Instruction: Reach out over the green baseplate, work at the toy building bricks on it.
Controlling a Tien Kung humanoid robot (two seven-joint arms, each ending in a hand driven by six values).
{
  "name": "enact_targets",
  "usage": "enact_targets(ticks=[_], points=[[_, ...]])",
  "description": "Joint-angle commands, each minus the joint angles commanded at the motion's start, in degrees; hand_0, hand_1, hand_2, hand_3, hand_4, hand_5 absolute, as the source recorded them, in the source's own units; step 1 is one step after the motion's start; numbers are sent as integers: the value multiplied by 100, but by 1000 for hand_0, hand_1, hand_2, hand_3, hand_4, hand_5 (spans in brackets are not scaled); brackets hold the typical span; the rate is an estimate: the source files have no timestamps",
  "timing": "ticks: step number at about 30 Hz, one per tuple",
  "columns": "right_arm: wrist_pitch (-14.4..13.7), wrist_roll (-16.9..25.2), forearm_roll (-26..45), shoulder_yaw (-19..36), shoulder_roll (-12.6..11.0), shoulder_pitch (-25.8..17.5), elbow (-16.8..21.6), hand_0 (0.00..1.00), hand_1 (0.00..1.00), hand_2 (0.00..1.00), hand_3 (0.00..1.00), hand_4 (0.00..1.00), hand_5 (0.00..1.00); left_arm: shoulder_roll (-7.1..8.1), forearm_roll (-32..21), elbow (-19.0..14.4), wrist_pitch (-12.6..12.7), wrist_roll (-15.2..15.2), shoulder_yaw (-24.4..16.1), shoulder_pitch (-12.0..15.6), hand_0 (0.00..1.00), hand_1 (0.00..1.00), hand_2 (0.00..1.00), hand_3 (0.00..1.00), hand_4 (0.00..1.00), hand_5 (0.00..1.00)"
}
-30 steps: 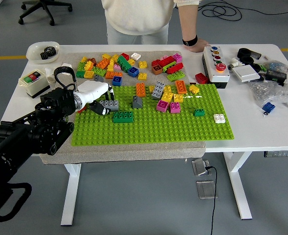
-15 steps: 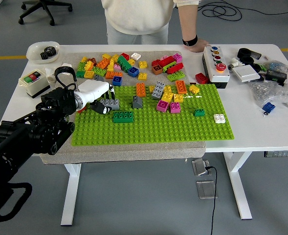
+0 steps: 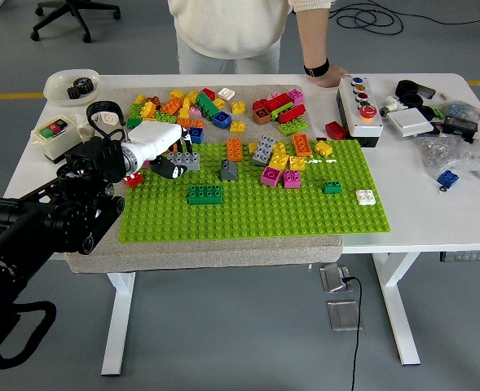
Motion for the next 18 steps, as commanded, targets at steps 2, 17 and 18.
enact_targets(ticks=[2,17,18], points=[[0,-2,-2,13,1,-9,0,742,640,683,636,818,515,39,78,-138,-39,37,-73,31,591,555,539,560,655,2],[-9,11,-44,81,9,-49,0,743,639,682,637,818,514,400,111,-1417,-349,413,-475,580,591,555,543,566,667,9],[-10,11,-45,83,8,-50,0,743,639,682,637,818,514,412,111,-1483,-361,428,-488,599,591,555,543,566,667,9]])
